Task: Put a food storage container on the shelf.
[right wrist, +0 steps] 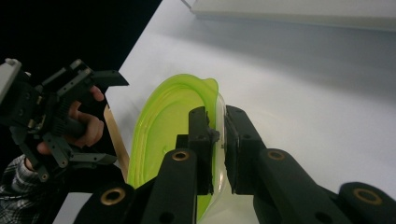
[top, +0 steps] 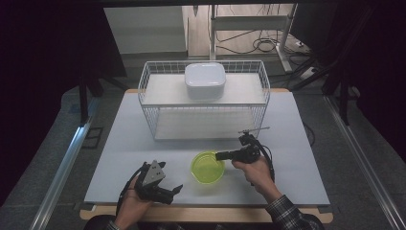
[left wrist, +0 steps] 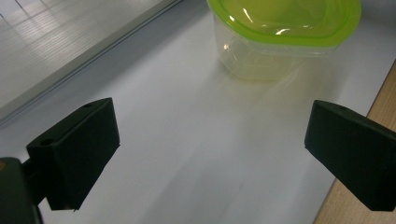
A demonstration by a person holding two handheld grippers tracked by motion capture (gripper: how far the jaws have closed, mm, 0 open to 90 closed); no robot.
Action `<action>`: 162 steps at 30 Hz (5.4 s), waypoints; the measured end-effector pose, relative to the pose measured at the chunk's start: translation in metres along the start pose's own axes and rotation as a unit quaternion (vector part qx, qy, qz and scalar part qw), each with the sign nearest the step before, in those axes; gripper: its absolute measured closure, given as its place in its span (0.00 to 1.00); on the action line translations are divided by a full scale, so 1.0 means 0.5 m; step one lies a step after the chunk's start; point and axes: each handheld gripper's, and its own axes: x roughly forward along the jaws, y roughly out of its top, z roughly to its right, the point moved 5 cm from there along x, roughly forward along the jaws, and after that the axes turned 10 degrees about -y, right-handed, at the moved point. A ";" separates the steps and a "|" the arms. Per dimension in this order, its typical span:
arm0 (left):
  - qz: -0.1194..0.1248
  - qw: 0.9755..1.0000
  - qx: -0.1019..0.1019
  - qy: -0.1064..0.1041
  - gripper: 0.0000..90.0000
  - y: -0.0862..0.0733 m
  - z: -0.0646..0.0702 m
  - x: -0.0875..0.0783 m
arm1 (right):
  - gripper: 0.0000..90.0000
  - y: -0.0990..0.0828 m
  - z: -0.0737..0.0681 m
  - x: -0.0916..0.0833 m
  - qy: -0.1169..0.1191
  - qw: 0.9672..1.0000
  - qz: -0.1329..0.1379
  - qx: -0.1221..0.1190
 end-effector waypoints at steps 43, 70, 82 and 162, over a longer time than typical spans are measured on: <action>0.001 1.000 0.000 0.001 0.03 0.001 -0.003 -0.002 | 0.91 0.151 -0.093 -0.177 0.023 0.991 0.128 -0.022; 0.006 1.000 -0.003 -0.001 0.03 0.001 -0.002 -0.001 | 0.91 0.290 -0.169 -0.259 0.030 0.982 0.183 -0.027; 0.002 1.000 -0.001 -0.004 0.03 0.001 -0.002 0.000 | 0.91 0.377 -0.185 -0.272 -0.002 0.976 0.219 -0.009; -0.002 1.000 0.007 -0.012 0.03 0.001 0.005 0.006 | 0.31 0.406 -0.144 -0.221 -0.113 0.962 0.232 -0.092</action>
